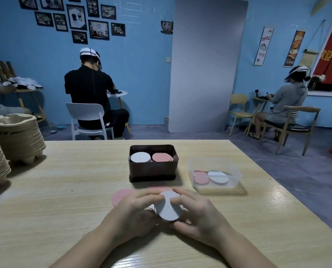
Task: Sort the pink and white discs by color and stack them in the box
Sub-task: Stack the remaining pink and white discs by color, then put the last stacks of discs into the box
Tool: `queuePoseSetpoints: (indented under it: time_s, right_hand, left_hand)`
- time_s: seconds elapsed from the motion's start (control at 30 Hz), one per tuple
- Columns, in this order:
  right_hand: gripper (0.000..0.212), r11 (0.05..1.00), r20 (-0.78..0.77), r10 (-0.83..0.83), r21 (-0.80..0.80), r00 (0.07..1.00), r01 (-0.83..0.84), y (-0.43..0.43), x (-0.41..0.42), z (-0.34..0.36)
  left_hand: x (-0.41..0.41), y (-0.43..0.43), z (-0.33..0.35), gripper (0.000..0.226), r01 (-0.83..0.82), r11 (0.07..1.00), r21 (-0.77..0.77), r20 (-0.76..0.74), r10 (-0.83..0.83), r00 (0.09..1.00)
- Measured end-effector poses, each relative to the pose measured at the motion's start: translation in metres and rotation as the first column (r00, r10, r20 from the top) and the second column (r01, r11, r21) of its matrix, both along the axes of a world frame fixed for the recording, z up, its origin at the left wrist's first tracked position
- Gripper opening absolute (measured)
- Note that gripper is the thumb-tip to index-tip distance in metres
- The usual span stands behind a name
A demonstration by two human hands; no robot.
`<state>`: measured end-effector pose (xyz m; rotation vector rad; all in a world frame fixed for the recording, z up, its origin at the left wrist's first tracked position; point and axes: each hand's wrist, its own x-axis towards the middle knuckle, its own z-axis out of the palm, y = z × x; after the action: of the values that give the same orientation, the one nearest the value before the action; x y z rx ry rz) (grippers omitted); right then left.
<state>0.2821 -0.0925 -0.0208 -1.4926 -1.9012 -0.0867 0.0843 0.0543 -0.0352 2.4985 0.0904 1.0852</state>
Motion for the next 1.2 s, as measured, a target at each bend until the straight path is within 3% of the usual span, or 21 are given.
queuePoseSetpoints:
  time_s: [0.17,0.47,0.6,0.9,1.0,1.2]
  right_hand:
    - [0.033,1.000,0.041,0.009,0.016,0.999,-0.010,0.001,0.000,-0.001]
    - [0.035,0.997,-0.007,-0.028,0.073,1.000,0.028,-0.003,0.002,0.001]
    - [0.036,0.995,-0.070,-0.062,0.079,0.996,0.067,0.002,0.005,0.006]
    - [0.037,0.984,-0.075,-0.113,0.129,0.991,0.122,0.060,0.029,0.039]
    - [0.037,0.982,-0.088,-0.128,0.125,0.988,0.139,0.086,0.038,0.046]
    - [0.040,0.973,-0.276,-0.136,0.142,0.952,0.180,0.126,0.054,0.055]
  left_hand:
    - [-0.001,0.002,0.001,0.050,0.010,1.000,0.017,-0.017,-0.010,1.000]
    - [-0.010,0.002,0.003,0.055,-0.043,0.995,-0.092,-0.038,0.040,0.998]
    - [-0.017,0.006,0.010,0.034,-0.169,0.986,0.012,-0.015,0.169,0.986]
    - [-0.007,0.055,0.044,0.038,-0.307,0.933,0.187,-0.078,0.325,0.942]
    - [0.001,0.075,0.055,0.034,-0.321,0.924,0.209,-0.098,0.346,0.933]
    - [0.013,0.099,0.057,0.029,-0.302,0.937,0.173,-0.138,0.327,0.935]
